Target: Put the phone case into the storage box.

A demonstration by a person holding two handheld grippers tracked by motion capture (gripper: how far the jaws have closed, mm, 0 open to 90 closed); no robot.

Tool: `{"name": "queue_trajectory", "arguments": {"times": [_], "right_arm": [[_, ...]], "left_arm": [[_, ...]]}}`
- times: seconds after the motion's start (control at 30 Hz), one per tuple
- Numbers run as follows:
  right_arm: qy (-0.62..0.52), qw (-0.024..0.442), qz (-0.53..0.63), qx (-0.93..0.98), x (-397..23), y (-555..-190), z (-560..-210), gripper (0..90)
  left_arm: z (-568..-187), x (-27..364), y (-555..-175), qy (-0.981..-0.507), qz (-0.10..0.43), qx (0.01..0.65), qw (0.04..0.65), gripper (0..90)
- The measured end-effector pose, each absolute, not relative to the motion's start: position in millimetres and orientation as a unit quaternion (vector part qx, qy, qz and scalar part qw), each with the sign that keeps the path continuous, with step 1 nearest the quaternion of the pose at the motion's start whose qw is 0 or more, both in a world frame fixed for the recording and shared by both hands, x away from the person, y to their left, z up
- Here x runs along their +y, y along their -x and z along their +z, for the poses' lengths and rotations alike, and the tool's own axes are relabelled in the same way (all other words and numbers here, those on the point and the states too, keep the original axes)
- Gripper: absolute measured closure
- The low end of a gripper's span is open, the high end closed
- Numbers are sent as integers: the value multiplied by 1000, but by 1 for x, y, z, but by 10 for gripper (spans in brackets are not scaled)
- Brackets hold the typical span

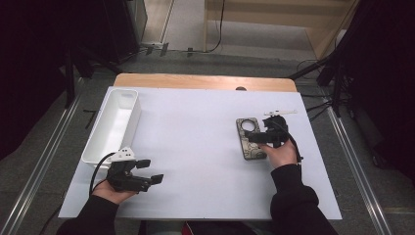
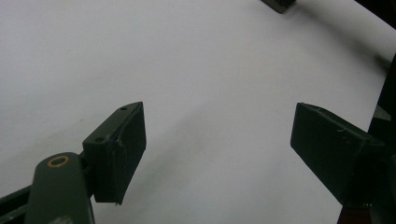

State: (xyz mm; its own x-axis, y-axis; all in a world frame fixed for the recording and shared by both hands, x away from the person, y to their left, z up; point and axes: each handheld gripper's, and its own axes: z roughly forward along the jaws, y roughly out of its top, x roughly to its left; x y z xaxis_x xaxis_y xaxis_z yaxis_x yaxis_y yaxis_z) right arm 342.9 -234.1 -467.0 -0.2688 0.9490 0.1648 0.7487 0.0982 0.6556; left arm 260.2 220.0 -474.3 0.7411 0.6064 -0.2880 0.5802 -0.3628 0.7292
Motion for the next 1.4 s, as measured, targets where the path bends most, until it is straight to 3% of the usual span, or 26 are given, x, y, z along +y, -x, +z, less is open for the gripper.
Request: {"name": "queue_trajectory", "arguments": {"times": [1.4], "right_arm": [[-601,144,285,732,-224,-347,-499,6]], "left_arm": [[-474,220,-260,-827,14,359,432,182]]}}
